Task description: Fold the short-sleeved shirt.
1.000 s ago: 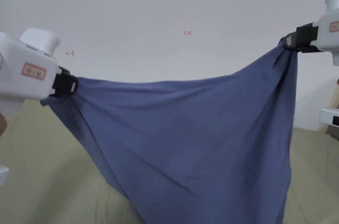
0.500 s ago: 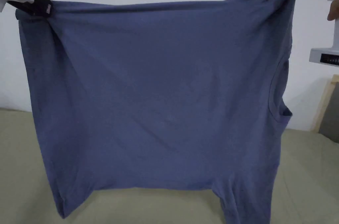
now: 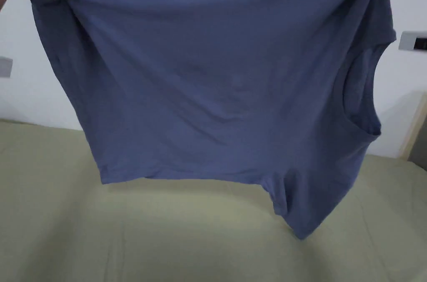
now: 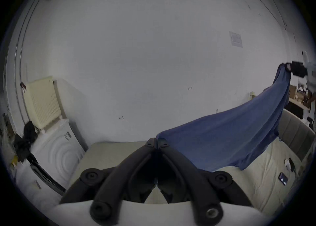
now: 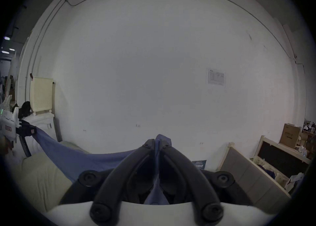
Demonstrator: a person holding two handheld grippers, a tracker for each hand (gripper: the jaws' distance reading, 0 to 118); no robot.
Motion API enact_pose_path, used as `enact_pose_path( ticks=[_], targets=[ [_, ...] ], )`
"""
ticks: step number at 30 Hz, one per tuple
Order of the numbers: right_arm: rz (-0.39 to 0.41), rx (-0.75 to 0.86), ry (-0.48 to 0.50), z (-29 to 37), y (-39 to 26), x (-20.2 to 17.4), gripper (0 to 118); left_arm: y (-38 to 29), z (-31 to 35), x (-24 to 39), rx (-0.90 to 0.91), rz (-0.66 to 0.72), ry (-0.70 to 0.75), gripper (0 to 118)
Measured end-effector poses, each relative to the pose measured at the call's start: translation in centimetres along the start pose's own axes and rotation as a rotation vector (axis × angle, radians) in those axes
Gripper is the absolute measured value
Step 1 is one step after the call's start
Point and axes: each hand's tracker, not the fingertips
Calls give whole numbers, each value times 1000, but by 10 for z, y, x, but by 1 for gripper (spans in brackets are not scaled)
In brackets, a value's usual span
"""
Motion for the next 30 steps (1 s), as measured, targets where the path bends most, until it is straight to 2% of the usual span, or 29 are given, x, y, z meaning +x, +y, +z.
enact_pose_path(
  ticks=[5,12,16,20,26,28,30],
  targets=[
    [11,-102,46,17,-64,-2,5,-65,1,-7,-46,58,-55,0],
    [17,-239,104,53,-163,0,5,-162,17,-16,-163,30,-124,0],
    [-30,-280,153,84,-212,-1,5,-216,40,-11,-216,48,-160,0],
    [-135,-333,188,123,-259,-1,5,-267,73,2,-253,59,-190,0],
    [-192,-370,224,190,-319,-7,5,-343,124,18,-328,76,-230,0],
    [-167,-406,248,211,-337,-15,5,-365,135,20,-352,66,-235,0],
    [-109,-461,258,231,-355,-24,5,-387,146,22,-395,80,-248,0]
  ],
)
